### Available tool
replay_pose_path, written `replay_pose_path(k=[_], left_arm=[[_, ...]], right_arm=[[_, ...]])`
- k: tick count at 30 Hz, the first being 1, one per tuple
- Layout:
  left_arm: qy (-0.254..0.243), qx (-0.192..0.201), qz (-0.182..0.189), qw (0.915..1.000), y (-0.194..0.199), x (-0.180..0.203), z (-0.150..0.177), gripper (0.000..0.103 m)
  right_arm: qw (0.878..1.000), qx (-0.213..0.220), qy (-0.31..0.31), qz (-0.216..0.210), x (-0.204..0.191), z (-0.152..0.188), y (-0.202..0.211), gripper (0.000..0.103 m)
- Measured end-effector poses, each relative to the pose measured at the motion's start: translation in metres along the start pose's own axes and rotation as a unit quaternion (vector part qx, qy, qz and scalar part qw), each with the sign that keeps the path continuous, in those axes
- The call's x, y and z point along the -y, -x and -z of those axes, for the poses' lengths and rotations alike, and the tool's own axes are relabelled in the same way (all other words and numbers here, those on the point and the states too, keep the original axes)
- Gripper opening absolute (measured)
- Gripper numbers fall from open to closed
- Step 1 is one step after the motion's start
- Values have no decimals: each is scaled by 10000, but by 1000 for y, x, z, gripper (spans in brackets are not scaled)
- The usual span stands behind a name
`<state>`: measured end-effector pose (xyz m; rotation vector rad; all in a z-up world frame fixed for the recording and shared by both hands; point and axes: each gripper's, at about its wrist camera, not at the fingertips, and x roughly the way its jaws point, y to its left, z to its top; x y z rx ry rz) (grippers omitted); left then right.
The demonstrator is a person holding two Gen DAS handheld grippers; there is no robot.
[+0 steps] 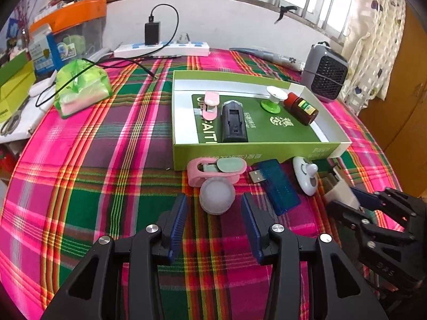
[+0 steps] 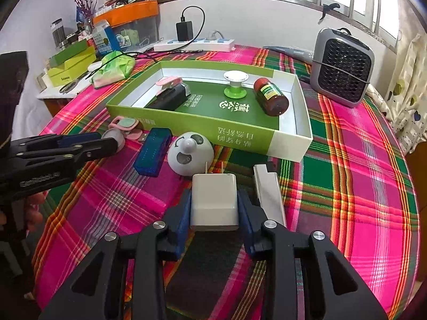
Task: Organize rigid objects
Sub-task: 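Grasp the white charger block with the right gripper while the left gripper grasps the white round cap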
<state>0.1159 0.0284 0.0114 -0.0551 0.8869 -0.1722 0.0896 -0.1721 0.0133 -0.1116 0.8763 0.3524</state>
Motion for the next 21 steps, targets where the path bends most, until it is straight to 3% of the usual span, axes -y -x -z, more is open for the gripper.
replay_pose_path(k=[8, 21], left_arm=[[-157, 58, -253, 9995, -7, 8, -7, 41], [-35, 33, -267, 9996, -12, 7, -6, 40]], right_arm=[[9999, 54, -7, -89, -1, 1, 2, 35], [9998, 71, -74, -165, 4, 0, 2, 35]])
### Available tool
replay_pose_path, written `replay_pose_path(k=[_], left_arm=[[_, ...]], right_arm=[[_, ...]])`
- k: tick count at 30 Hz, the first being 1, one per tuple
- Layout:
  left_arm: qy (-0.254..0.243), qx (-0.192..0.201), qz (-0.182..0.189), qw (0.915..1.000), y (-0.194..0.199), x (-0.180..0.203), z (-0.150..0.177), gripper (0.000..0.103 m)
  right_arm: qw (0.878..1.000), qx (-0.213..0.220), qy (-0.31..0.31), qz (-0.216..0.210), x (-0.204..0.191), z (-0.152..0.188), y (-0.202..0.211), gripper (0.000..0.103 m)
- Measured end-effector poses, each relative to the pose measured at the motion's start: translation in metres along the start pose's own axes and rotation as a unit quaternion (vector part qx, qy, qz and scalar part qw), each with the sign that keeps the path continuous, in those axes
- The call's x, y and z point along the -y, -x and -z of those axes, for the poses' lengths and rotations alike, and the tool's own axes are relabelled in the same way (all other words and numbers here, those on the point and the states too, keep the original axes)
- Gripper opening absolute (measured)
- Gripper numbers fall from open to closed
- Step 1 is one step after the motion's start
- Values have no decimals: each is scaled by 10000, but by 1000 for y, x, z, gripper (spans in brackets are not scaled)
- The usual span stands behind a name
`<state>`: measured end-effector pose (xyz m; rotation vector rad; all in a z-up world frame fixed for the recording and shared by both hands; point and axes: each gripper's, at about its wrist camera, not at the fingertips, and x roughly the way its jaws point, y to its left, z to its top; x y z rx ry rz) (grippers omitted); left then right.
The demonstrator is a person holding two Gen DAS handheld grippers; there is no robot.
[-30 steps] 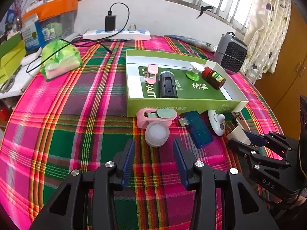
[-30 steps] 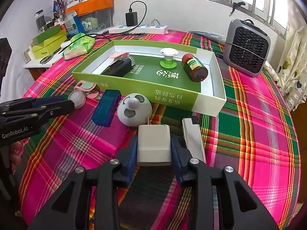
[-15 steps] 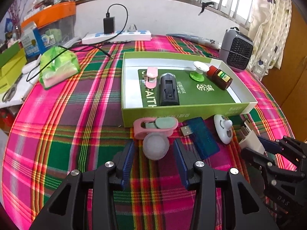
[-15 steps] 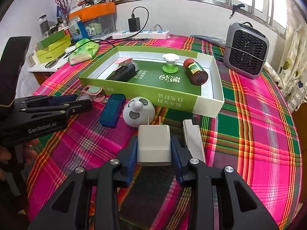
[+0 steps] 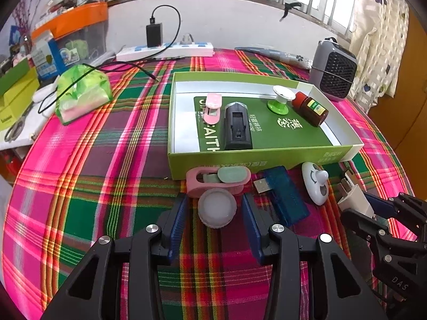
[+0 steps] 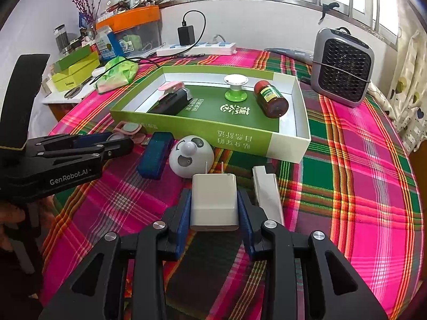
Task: Organize rigid objects
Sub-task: 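Grasp the white charger block with the right gripper while the left gripper grasps the white round cap, then lift the white charger and white cap and carry both over the tray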
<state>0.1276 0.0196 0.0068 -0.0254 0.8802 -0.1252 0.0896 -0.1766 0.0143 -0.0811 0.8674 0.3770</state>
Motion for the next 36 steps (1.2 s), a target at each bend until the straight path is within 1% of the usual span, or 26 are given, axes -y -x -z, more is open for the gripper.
replay_pose_path(k=[3, 10, 29, 36], left_arm=[[43, 8, 17, 10000, 0, -1, 0, 40], [9, 19, -44, 10000, 1, -2, 0, 27], [24, 40, -41, 10000, 3, -2, 1, 27], [-4, 117, -40, 9999, 13, -2, -1, 27]], right_arm=[[10000, 0, -8, -2, 0, 0, 0, 35], [10000, 0, -8, -3, 0, 0, 0, 35], [10000, 4, -10, 5, 0, -1, -1, 35], [10000, 67, -44, 16, 1, -2, 3, 35]])
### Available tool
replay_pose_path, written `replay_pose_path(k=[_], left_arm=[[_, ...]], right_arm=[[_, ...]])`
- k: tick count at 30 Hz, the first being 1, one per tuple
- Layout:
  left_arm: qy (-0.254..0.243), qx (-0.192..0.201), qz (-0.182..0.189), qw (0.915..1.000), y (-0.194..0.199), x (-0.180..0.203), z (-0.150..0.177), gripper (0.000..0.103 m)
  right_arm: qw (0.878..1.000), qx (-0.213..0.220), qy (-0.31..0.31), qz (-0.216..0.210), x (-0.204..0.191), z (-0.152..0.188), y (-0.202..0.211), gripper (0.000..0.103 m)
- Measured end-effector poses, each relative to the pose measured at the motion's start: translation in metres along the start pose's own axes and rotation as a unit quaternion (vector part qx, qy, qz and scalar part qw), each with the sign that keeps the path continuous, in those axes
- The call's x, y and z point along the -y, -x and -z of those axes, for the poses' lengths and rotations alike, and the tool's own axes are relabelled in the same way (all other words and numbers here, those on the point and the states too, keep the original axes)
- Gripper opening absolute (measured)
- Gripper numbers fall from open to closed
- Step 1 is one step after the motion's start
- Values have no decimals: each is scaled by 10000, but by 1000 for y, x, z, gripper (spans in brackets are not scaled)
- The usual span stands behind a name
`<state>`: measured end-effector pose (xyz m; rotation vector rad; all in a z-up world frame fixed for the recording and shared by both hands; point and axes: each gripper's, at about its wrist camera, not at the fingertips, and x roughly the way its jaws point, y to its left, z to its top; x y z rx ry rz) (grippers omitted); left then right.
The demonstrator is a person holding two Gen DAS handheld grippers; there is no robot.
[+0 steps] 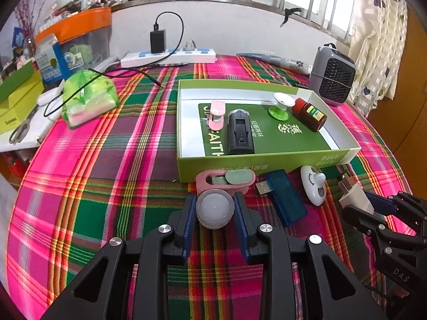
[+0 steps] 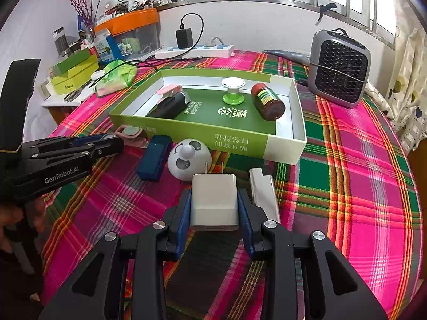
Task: Organize rigid objects
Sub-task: 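Lift the white charger and white cap and carry both over the tray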
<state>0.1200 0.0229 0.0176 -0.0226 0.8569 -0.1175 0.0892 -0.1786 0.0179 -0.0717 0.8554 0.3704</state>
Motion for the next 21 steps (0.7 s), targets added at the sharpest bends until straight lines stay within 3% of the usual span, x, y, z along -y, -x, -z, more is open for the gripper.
replay_pose_path(k=[21], left_arm=[[-102, 241, 79, 9996, 15, 4, -24, 27]], right_arm=[[9997, 216, 57, -79, 4, -29, 16, 35]])
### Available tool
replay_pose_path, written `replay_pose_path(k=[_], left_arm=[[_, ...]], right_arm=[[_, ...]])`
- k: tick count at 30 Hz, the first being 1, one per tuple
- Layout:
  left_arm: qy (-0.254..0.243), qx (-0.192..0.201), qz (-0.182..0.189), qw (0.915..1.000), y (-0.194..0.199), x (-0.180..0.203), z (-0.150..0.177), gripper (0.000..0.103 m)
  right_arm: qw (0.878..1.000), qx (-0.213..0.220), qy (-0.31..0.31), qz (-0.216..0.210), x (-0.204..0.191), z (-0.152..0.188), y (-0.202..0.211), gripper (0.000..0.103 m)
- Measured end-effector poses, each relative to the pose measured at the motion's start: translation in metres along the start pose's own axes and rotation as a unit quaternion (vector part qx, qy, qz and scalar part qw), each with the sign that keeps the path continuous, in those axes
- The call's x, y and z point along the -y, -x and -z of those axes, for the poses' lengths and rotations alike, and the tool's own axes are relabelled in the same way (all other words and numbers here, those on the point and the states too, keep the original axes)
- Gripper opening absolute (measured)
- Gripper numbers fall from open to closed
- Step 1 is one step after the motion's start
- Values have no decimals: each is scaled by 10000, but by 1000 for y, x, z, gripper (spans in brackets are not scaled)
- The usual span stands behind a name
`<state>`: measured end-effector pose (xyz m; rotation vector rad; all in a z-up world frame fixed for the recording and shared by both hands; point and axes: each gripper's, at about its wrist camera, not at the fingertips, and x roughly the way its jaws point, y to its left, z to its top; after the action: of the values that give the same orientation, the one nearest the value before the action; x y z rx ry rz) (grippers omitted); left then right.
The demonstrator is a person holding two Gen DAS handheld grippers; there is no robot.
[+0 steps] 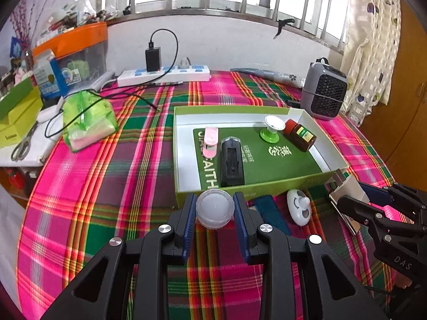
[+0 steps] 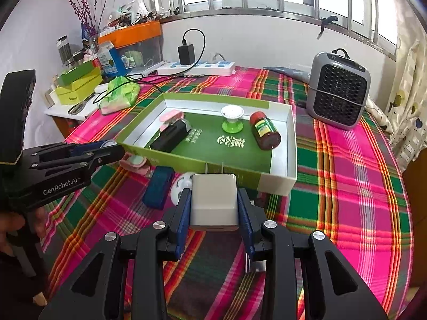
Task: Organize rigid objects
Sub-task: 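Lift the white charger and white cap and carry both over the tray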
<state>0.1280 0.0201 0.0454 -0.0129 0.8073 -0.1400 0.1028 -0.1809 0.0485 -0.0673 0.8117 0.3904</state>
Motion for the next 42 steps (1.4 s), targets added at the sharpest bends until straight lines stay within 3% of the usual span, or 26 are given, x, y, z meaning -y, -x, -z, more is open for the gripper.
replay_pose_path(k=[22, 42], left_arm=[[-38, -67, 79, 9999, -33, -4, -41, 27], [-9, -344, 77, 9994, -68, -7, -45, 27]], right_arm=[[9997, -254, -17, -10, 14, -50, -48, 35], [9984, -558, -103, 28, 26, -61, -86, 35]])
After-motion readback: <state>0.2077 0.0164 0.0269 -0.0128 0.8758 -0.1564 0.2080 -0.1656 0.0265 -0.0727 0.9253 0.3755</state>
